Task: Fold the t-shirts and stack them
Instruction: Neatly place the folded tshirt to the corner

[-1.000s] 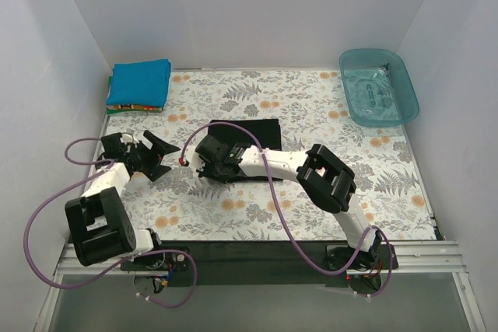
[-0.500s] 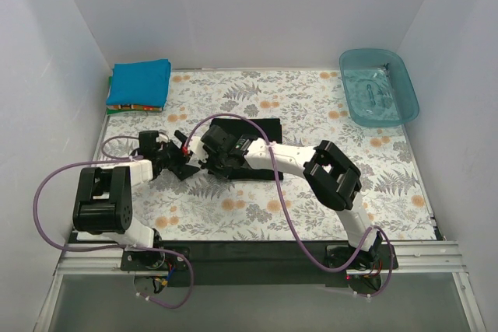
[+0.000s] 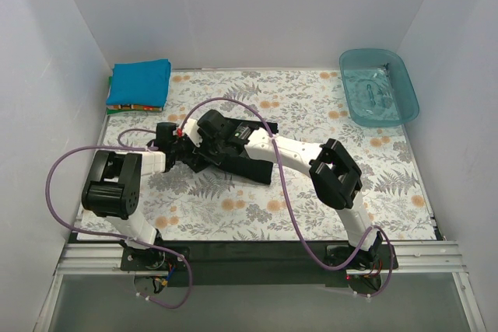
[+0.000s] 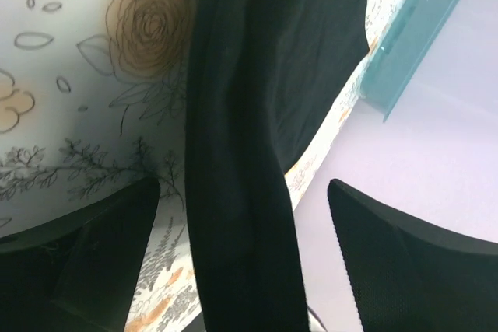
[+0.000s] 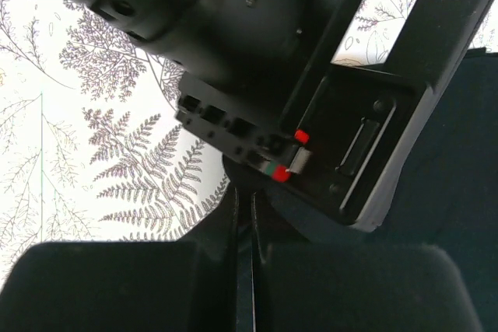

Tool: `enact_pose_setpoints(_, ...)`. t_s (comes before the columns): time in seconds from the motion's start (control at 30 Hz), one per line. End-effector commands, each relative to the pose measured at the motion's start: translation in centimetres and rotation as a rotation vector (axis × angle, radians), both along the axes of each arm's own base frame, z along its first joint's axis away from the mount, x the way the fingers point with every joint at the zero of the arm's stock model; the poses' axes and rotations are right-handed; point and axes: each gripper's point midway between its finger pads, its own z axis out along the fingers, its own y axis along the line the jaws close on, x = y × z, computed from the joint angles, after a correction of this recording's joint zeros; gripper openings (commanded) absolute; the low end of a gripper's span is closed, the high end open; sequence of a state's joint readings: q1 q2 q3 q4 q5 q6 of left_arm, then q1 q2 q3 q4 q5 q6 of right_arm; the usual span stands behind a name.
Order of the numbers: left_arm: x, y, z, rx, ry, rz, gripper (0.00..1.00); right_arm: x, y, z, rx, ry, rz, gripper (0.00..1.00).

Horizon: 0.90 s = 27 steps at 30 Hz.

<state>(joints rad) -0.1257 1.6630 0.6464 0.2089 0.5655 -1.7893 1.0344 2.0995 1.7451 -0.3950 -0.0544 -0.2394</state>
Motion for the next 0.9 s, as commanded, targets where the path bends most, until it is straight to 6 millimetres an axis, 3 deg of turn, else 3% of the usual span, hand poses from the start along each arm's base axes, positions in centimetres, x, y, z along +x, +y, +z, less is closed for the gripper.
enact_pose_setpoints(0.0,0.1,1.6,-3.2,0.122,0.089,0.083,0.84,0.5,1.3,3.7,0.084,-0.035,-0.001,0.01)
enact_pose_setpoints(0.2,1.2,1.8,-3.7,0.142,0.098,0.098,0.68,0.2,1.0,3.0,0.072,-0.019,0.002,0.01)
enact_pose_setpoints(0.57,4.0,2.0,-4.3,0.168,0.038,0.119,0.66,-0.6,1.0,3.0,0.083,0.015,0.014,0.01)
enact_pose_setpoints(0.87,4.6,1.9,-5.4,0.165,0.036,0.118,0.61,-1.1,0.8,3.0,0.086,0.032,0.017,0.01)
